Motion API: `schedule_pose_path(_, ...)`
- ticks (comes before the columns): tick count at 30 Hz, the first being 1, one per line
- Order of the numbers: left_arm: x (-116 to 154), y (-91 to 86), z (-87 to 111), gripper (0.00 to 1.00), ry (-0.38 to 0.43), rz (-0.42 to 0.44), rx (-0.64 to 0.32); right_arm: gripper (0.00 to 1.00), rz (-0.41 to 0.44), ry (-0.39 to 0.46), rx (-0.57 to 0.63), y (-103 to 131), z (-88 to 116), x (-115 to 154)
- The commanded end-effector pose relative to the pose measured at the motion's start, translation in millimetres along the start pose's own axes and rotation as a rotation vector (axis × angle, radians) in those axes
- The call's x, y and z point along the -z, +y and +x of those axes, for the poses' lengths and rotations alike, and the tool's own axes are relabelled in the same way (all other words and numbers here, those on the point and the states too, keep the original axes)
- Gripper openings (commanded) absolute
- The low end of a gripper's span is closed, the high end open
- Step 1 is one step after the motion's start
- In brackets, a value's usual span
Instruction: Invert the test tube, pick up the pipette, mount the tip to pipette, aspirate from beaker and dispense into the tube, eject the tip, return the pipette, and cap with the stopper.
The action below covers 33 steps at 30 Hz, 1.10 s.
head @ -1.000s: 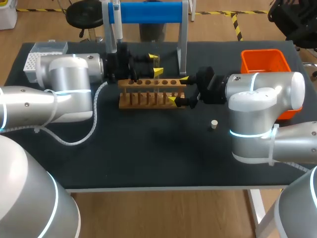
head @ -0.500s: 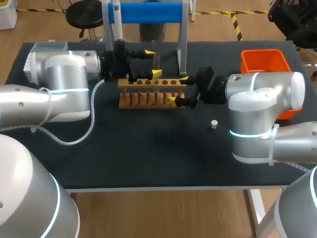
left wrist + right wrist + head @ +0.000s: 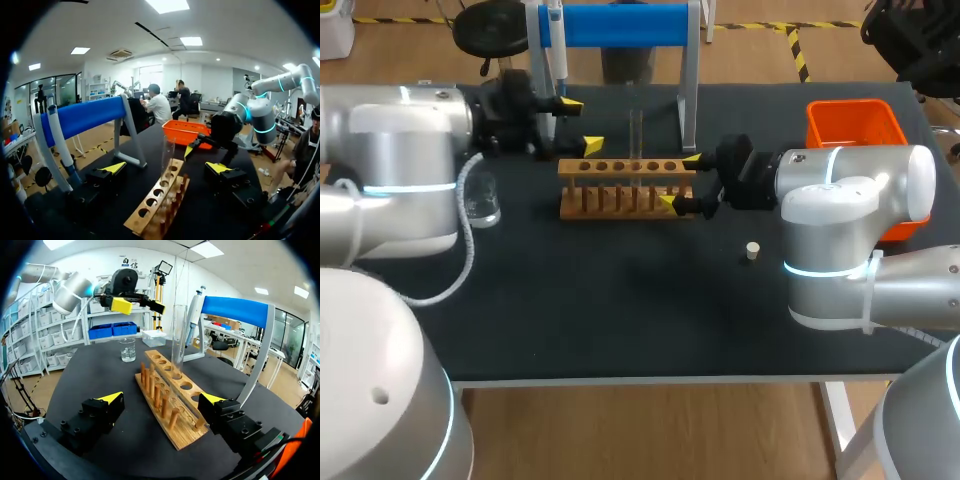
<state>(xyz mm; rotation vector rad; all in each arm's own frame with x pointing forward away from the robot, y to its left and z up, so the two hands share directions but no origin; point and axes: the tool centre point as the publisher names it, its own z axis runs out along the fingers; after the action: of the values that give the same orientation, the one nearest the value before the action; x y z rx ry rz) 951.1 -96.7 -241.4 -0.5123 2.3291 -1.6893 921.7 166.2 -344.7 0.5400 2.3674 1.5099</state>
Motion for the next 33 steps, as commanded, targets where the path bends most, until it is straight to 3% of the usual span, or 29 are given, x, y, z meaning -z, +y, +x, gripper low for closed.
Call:
schedule_pose_path(1, 17, -2.0, 7.0, 1.0, -0.026, -0.002, 0.0, 1.0, 0.0, -0.001, 0.001, 0, 0, -1)
schedule_pose_path(12, 17, -2.0, 7.0, 1.0, -0.026, -0.002, 0.0, 1.0, 0.0, -0.001, 0.001, 0, 0, -1)
schedule_pose_path(18, 56, 22.6, -18.0, 1.0, -0.18, -0.009, 0.061, 1.0, 0.0, -0.001, 0.001, 0, 0, -1)
schedule_pose_path(22, 96, 42.1, -35.9, 1.0, -0.336, -0.024, 0.12, 1.0, 0.0, -0.001, 0.001, 0, 0, -1)
schedule_pose_path(33, 173, 87.0, -67.6, 1.0, -0.639, -0.038, 0.254, 1.0, 0.0, -0.001, 0.001, 0, 0, -1)
